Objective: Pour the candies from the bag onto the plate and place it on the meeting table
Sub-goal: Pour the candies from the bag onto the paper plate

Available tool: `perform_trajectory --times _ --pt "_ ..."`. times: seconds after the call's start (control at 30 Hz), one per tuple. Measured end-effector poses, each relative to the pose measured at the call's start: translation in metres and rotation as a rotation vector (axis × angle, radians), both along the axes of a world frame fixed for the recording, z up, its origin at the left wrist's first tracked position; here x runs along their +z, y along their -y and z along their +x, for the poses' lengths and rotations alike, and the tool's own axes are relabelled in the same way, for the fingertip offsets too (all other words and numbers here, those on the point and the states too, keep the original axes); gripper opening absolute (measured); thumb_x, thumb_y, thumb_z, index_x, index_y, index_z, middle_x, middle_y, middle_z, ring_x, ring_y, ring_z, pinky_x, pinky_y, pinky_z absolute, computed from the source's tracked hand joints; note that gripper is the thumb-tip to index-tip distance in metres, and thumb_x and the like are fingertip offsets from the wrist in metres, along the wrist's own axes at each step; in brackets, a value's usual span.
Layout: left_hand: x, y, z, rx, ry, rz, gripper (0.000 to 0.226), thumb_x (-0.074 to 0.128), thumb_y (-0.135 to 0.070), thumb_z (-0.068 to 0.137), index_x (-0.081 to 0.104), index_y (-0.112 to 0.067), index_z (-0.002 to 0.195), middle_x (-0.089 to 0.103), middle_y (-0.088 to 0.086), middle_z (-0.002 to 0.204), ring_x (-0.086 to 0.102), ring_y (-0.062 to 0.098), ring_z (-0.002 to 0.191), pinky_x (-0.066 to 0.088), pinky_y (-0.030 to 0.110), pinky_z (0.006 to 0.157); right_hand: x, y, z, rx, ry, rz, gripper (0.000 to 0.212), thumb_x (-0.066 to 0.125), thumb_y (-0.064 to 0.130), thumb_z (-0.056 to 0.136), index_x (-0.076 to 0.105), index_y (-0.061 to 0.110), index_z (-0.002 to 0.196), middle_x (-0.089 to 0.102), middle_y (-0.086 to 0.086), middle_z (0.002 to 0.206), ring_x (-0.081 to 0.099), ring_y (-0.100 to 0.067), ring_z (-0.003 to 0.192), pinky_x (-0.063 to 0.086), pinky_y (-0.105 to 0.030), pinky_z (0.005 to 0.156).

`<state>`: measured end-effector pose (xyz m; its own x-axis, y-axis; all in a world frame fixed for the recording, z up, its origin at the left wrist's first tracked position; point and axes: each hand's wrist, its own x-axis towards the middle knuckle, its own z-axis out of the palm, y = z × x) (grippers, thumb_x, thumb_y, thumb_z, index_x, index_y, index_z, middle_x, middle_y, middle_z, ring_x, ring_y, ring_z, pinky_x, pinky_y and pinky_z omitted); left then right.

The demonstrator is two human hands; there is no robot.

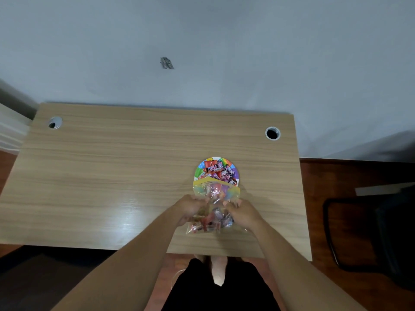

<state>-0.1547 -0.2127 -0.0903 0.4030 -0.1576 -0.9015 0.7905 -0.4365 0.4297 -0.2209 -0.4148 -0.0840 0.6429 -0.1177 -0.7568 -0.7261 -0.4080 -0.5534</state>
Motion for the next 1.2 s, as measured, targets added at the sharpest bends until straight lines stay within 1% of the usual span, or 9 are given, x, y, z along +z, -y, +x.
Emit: perform_trajectory --times 0.17,0.33,0.53,0.7,0.8,0.93,1.03,1.1,1.2 --pt "-0.001 -0.005 0.002 -0.02 -0.006 -0.009 0.041 0.072 -0.035 0.102 0.073 -0.009 0.133 0.074 0.009 0.137 0.066 0.028 0.126 0.049 0.055 0.119 0.004 0.001 -0.002 -0.017 0.012 0.011 0.048 0.061 0.036 0.108 0.067 -0.012 0.106 0.064 -0.032 0.094 0.054 -0.022 0.085 0.037 -0.033 0.076" --pt "0.001 -0.008 0.001 -0.013 -0.008 -0.027 0.051 0.074 -0.039 0.1 0.067 -0.008 0.14 0.07 0.012 0.144 0.061 0.033 0.138 0.047 0.054 0.121 0.01 0.001 -0.003 -0.016 0.053 0.011 0.037 0.066 0.033 0.105 0.049 0.015 0.078 0.045 -0.012 0.078 0.045 -0.021 0.075 0.03 -0.035 0.071" --pt "0.01 -0.011 0.0 0.011 -0.018 -0.061 0.036 0.074 -0.034 0.101 0.072 -0.011 0.128 0.073 0.012 0.136 0.07 0.024 0.114 0.06 0.033 0.074 0.016 0.002 -0.008 -0.055 0.049 0.024 0.034 0.07 0.037 0.102 0.054 0.014 0.084 0.05 -0.008 0.079 0.048 -0.021 0.074 0.034 -0.034 0.071" --pt "0.012 -0.012 -0.003 0.033 -0.013 -0.062 0.021 0.074 -0.028 0.102 0.074 -0.009 0.111 0.073 0.024 0.123 0.068 0.029 0.106 0.061 0.05 0.103 0.016 -0.001 -0.011 -0.109 0.054 0.034 0.047 0.074 0.037 0.1 0.065 -0.009 0.104 0.064 -0.019 0.087 0.057 -0.022 0.079 0.042 -0.034 0.074" --pt "0.012 -0.012 -0.006 0.063 -0.003 -0.067 0.035 0.074 -0.027 0.102 0.071 -0.002 0.126 0.075 0.024 0.131 0.07 0.027 0.103 0.06 0.047 0.103 0.018 -0.004 -0.012 -0.142 0.077 0.033 0.039 0.077 0.033 0.098 0.06 -0.001 0.089 0.07 -0.003 0.084 0.062 -0.02 0.076 0.045 -0.033 0.071" --pt "0.011 -0.012 -0.008 0.098 0.009 -0.106 0.031 0.073 -0.025 0.103 0.073 -0.004 0.126 0.077 0.012 0.112 0.072 0.02 0.09 0.062 0.042 0.096 0.022 -0.008 -0.011 -0.195 0.095 0.043 0.033 0.08 0.029 0.097 0.073 -0.001 0.109 0.084 -0.016 0.104 0.072 -0.019 0.07 0.054 -0.03 0.065" --pt "0.011 -0.013 -0.006 0.111 0.042 -0.092 0.031 0.077 -0.025 0.1 0.075 -0.005 0.124 0.081 0.015 0.123 0.077 0.027 0.105 0.062 0.047 0.1 0.022 -0.01 -0.011 -0.216 0.104 0.054 0.029 0.081 0.03 0.097 0.076 0.005 0.111 0.084 -0.011 0.107 0.081 -0.028 0.092 0.064 -0.042 0.083" --pt "0.011 -0.014 -0.005 0.117 0.07 -0.091 0.032 0.079 -0.025 0.098 0.076 -0.008 0.126 0.082 0.011 0.122 0.077 0.028 0.113 0.064 0.042 0.091 0.021 -0.01 -0.01 -0.234 0.103 0.061 0.032 0.082 0.032 0.096 0.076 0.004 0.11 0.084 -0.012 0.107 0.08 -0.031 0.102 0.063 -0.046 0.091" --pt "0.01 -0.015 -0.004 0.14 0.114 -0.095 0.033 0.082 -0.024 0.096 0.078 -0.012 0.127 0.084 0.006 0.117 0.078 0.022 0.107 0.059 0.031 0.076 0.019 -0.011 -0.009 -0.248 0.102 0.082 0.026 0.083 0.03 0.094 0.076 0.006 0.102 0.084 -0.01 0.102 0.08 -0.034 0.1 0.06 -0.039 0.083"
